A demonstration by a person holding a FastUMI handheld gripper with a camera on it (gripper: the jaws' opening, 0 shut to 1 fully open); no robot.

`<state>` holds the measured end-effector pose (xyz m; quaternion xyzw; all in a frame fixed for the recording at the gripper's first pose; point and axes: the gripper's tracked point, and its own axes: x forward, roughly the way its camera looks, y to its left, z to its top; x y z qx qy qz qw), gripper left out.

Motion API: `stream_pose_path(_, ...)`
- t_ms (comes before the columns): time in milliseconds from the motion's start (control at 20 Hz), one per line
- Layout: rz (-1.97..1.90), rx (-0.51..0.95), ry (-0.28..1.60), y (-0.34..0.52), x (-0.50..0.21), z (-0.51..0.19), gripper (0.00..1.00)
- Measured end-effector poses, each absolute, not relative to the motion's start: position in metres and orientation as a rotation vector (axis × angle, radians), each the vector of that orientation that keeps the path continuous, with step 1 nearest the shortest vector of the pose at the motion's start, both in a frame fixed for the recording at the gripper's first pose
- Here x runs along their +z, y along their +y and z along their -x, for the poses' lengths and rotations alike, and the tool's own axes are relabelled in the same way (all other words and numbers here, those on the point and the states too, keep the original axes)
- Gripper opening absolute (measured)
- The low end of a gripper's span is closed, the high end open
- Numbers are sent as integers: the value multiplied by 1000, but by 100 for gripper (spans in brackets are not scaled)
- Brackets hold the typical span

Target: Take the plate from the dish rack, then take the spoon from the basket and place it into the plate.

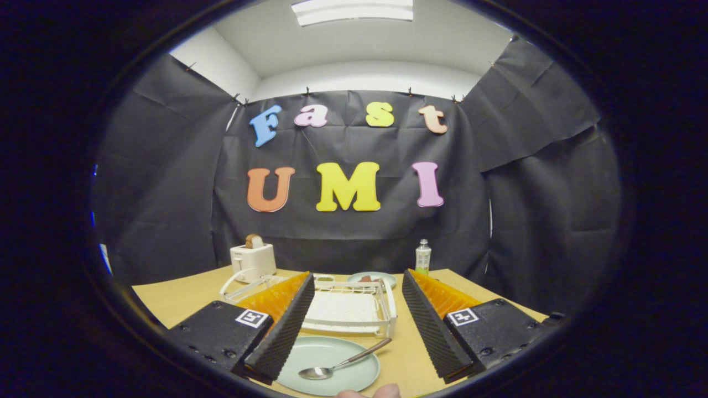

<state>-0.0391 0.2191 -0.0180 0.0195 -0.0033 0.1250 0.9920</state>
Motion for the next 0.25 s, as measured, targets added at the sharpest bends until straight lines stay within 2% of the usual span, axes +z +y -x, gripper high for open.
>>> stream_pose_path(250, -48, 260, -13, 225, -18, 34, 100)
